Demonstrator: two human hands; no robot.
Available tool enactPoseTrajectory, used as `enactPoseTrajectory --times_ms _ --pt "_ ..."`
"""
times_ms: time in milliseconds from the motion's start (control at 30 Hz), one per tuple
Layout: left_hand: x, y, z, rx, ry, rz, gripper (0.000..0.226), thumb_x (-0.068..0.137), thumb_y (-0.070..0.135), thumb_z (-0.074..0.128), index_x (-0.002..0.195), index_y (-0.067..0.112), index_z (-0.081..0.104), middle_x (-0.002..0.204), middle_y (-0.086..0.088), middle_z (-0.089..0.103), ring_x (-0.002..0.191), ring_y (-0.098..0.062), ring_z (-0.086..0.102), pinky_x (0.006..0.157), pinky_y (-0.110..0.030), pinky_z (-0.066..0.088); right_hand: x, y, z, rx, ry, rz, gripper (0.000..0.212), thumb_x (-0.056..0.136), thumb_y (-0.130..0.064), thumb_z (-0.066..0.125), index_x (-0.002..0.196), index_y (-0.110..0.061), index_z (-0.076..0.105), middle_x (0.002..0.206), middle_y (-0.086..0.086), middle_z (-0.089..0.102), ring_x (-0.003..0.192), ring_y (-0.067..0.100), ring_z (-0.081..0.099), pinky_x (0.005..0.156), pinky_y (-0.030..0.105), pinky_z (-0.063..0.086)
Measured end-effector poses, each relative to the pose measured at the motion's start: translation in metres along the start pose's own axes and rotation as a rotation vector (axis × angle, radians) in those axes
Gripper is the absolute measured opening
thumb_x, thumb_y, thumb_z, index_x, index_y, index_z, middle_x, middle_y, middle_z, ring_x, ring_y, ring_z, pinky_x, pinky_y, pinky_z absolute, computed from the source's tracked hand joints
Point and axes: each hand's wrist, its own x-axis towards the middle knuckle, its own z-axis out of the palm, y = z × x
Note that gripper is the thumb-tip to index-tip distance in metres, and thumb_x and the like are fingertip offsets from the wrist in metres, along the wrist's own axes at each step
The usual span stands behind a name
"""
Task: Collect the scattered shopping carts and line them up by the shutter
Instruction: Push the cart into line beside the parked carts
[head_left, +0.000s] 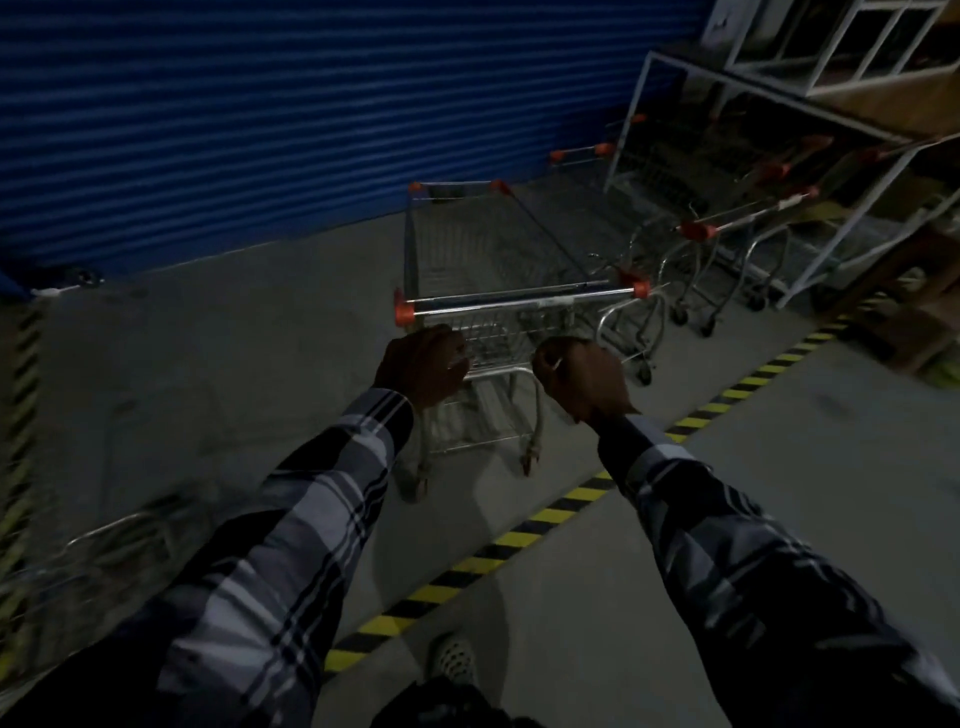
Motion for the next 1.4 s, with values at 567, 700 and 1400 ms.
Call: enactPoseTrajectory --times_ms 567,700,1400 --pt "0.158 -0.046 0.074 0.021 -0.279 -0.346 0.077 0.086 0.077 0.037 0.120 0.011 0.060 0.120 -0.015 0.065 0.112 -0.035 0.059 0.097 -0.043 0.041 0.225 0.145 0.044 -0.314 -0.624 -0.191 0.064 0.085 -0.066 0.054 0.134 -0.025 0.052 0.133 0.007 0.058 0.119 0.030 0.055 0.096 0.039 0.045" --pt "0.155 -0.069 0.075 0.094 -0.147 -0.331 0.094 0.078 0.092 0.013 0.101 0.019 0.068 0.097 -0.007 0.073 0.100 -0.029 0.067 0.110 -0.053 0.032 0.247 0.141 0.061 -0.222 -0.658 -0.304 0.044 0.089 -0.058 0.055 0.118 -0.025 0.062 0.113 0.008 0.067 0.104 0.030 0.063 0.080 0.035 0.047" --pt "-0.006 -0.202 0.003 0.028 -0.248 -0.450 0.050 0.082 0.072 0.052 0.084 0.022 0.051 0.092 -0.006 0.067 0.096 -0.029 0.064 0.095 -0.037 0.043 0.168 -0.063 0.112 -0.194 -0.597 -0.402 0.041 0.091 -0.053 0.053 0.117 -0.022 0.060 0.115 0.011 0.065 0.107 0.031 0.061 0.083 0.035 0.046"
